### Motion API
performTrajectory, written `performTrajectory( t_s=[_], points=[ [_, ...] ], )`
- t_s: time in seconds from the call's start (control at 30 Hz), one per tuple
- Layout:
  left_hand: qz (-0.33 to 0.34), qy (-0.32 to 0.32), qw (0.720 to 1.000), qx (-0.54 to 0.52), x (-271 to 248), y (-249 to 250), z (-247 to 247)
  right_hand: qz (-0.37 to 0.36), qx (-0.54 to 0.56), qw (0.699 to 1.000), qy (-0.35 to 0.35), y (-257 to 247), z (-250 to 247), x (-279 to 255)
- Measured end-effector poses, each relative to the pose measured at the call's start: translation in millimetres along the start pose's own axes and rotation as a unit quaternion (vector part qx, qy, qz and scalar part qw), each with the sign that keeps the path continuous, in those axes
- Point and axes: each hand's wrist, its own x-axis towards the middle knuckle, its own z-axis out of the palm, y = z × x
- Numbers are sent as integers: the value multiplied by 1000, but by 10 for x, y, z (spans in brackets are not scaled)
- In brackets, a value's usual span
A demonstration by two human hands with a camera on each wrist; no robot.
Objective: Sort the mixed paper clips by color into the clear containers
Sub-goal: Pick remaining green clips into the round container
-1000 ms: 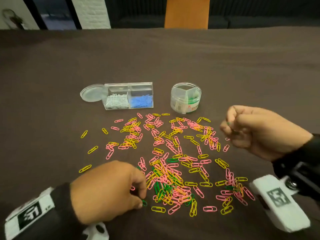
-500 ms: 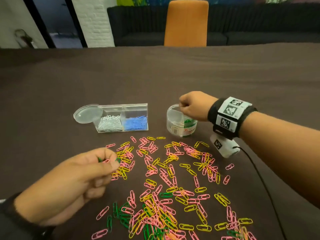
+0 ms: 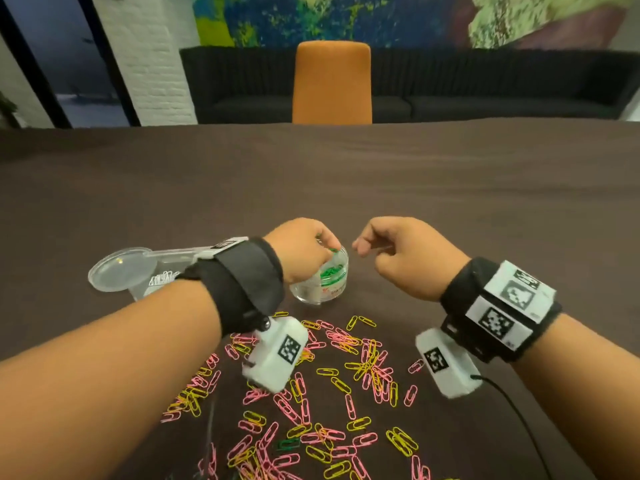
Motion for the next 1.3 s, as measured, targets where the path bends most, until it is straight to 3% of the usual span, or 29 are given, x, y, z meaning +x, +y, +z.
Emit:
performTrajectory(
  t_s=[0.07,0.13,0.2,0.27,0.47,0.87,1.03,1.13,1.2,1.3],
  points=[
    [21,-29,994,105,130,107,30,7,-41,998,-50,79,-57,-285],
    [30,-50,983,175,193,181,43,26,-109,981,-156,170,-109,-595],
    [36,-59,978,199,233,214,37,48,-159,956,-243,246,-167,-904],
    [41,-70,976,202,246,243,17,59,-158,949,-265,300,-227,-1169],
    [53,-69,976,201,208,281,1,43,-165,954,-247,367,-213,-1595],
    [27,-84,987,135,172,233,-87,54,-170,952,-251,322,-215,-1589],
    [27,-35,980,192,122,124,-112,60,-187,939,-281,356,-179,-1525],
    [-6,2,971,241,111,-23,-160,77,-218,931,-282,305,-209,-1356],
    [-51,8,968,245,114,-113,-193,86,-211,944,-237,225,-225,-1101],
    [-96,-23,964,246,130,-196,-175,39,-213,969,-116,94,-175,-556]
  ],
)
